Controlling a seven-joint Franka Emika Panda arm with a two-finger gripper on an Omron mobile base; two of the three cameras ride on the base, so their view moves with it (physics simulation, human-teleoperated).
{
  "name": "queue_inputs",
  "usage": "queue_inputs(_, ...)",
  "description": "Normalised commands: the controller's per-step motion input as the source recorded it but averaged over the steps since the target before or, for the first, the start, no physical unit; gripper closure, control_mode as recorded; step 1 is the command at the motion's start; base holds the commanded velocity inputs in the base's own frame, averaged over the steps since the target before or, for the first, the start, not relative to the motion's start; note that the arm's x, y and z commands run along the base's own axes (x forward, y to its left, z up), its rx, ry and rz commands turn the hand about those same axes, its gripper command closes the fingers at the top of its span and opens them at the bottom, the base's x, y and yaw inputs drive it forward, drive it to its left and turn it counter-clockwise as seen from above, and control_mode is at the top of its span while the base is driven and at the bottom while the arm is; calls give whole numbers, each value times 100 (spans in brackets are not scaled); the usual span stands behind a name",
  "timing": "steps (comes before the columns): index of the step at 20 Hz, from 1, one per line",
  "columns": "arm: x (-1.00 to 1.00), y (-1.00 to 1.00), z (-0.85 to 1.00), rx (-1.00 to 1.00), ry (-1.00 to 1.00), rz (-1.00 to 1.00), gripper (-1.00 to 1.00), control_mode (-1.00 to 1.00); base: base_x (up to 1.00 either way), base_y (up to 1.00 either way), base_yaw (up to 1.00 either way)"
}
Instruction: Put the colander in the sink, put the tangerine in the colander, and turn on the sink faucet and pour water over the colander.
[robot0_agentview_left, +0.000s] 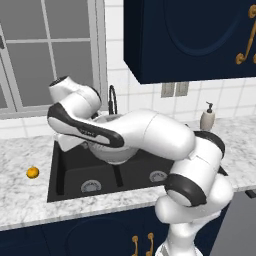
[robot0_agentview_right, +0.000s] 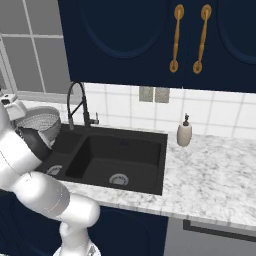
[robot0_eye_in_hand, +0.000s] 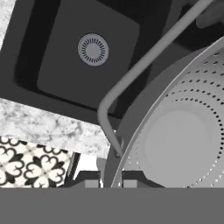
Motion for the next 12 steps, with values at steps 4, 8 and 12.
queue_inputs(4,22,50,-27,-2,1,21,100,-100,0,0,0)
queue_inputs(8,19,32,-49,-1,0,10,100,-100,0,0,0)
queue_inputs(12,9,41,-38,0,0,2,100,-100,0,0,0)
